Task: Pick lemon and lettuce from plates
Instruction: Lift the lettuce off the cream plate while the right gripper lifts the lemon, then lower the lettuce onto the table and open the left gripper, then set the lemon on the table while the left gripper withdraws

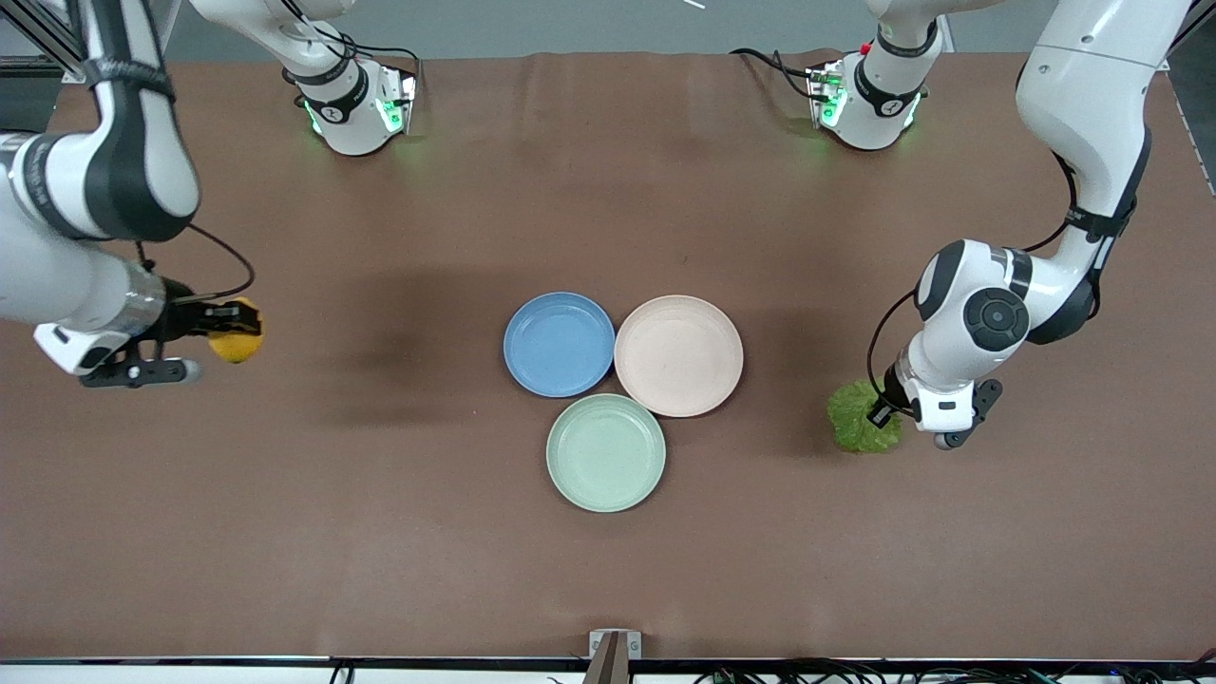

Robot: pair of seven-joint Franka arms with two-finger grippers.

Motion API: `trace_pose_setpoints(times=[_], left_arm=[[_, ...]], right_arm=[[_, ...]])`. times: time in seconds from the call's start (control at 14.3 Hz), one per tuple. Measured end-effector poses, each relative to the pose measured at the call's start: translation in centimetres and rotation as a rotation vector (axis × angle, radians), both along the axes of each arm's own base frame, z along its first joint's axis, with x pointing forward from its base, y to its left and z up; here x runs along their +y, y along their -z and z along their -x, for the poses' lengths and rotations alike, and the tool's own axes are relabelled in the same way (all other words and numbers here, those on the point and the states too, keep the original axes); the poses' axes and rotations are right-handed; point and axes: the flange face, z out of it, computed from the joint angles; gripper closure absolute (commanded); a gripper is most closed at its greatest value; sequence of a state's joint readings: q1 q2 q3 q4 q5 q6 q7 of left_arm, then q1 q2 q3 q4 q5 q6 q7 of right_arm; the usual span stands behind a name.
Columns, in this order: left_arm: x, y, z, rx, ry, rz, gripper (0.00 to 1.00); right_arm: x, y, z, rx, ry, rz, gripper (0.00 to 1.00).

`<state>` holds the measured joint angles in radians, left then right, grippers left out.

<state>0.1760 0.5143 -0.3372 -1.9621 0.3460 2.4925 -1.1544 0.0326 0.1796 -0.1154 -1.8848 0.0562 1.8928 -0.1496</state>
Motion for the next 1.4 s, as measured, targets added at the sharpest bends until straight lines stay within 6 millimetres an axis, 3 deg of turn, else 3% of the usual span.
trace_pose_setpoints(times=[0.07, 0.14, 0.35, 0.49, 0.7, 0.91, 1.12, 1.26, 1.33, 1.4], left_arm=[[0.3, 0.6, 0.0, -0.005, 0.009, -0.003, 0.40], [0.4, 0.9, 0.0, -0.006, 0.014, -0.003, 0.00], [0.2, 0.5, -0.2, -0.019, 0.029, -0.001, 0.00], [-0.3, -1.6, -0.9, -0.057, 0.045, -0.001, 0.00], [-1.6, -8.2, -1.9, -0.110, 0.108, -0.037, 0.00], [-2.1, -15.5, -2.8, -0.093, 0.222, -0.111, 0.00], [-1.9, -21.4, -3.2, -0.017, 0.304, -0.169, 0.00], [-1.6, -24.4, -3.0, 0.040, 0.333, -0.190, 0.00], [-1.7, -25.7, -2.8, 0.066, 0.359, -0.198, 0.00], [-1.7, -27.2, -2.4, 0.086, 0.389, -0.207, 0.00]], right_arm=[[-1.2, 2.0, 0.5, -0.006, 0.009, 0.000, 0.79], [-1.7, 4.1, 1.1, -0.008, 0.018, 0.003, 0.79], [-2.1, 9.5, 3.1, -0.016, 0.031, 0.011, 0.78], [-3.3, 12.1, 4.0, -0.019, 0.046, 0.017, 0.78], [-5.2, 15.4, 4.3, -0.028, 0.065, 0.027, 0.76], [-5.3, 18.5, 4.4, -0.038, 0.065, 0.037, 0.76], [-5.2, 20.3, 4.4, -0.040, 0.061, 0.042, 0.75], [-5.2, 20.4, 4.3, -0.041, 0.061, 0.042, 0.72], [-5.2, 20.4, 4.3, -0.041, 0.061, 0.042, 0.48], [-5.2, 20.4, 4.3, -0.041, 0.061, 0.042, 0.07]])
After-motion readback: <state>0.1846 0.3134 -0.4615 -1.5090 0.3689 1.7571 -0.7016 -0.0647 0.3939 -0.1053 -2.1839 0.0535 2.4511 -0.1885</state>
